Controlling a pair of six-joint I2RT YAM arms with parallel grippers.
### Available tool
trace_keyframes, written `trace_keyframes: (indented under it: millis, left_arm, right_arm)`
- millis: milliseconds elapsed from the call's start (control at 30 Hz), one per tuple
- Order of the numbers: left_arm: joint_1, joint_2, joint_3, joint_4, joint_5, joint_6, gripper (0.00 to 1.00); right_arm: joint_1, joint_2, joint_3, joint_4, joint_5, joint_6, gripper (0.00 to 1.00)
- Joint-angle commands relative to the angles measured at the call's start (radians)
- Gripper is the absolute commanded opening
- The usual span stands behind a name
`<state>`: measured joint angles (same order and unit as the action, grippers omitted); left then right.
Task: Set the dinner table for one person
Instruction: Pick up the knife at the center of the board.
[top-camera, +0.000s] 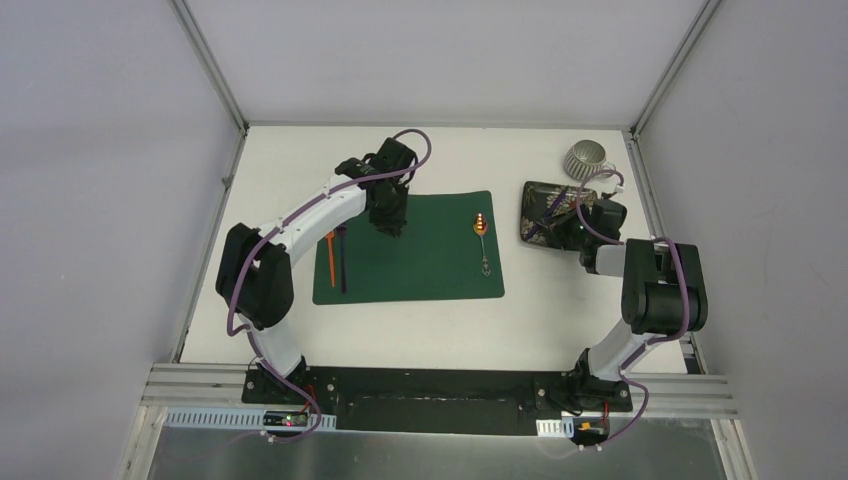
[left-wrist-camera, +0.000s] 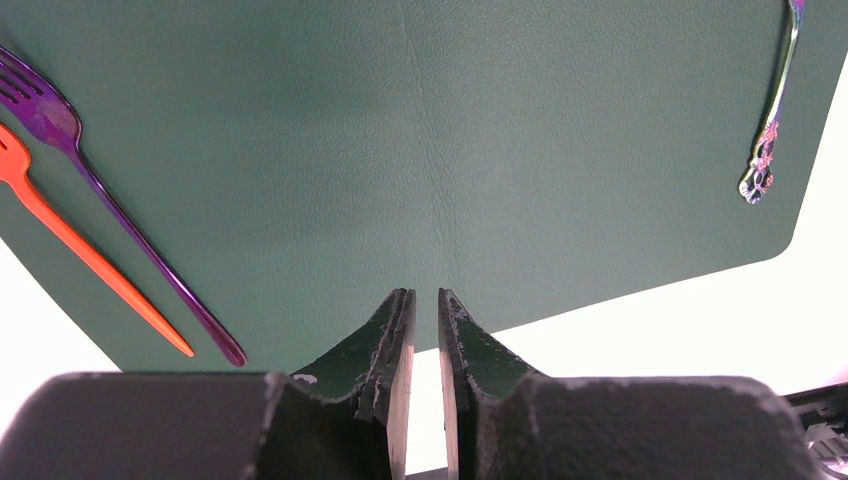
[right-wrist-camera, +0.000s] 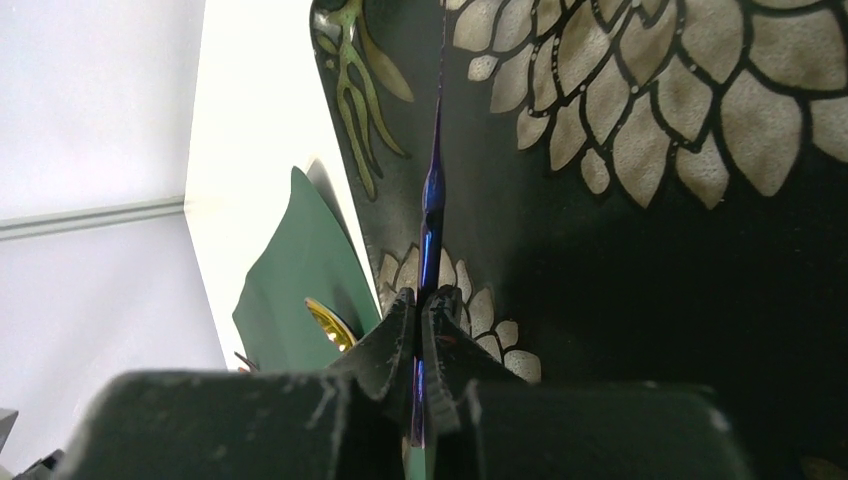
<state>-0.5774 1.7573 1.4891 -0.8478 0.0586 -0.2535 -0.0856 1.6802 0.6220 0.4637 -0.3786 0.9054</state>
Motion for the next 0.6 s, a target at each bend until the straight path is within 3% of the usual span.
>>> trace_keyframes:
  millis: [0,300,567]
  left_arm:
    - [-0.015,-0.039,0.017,0.01,-0.02,-0.015,0.16]
    - [-0.018,-0.026,0.012,0.015,-0.024,-0.02,0.16]
    - [-0.018,-0.03,-0.066,0.15,-0.054,-0.021,0.16]
  right_arm:
    - [-0.005,-0.016,0.01,0.012,-0.081,-0.041,0.0]
    - [-0.008,-0.052,0.081,-0.125,-0.141,-0.153,0.0]
    - [-0.006,-0.096,0.133,-0.256,-0.142,-0.243,0.0]
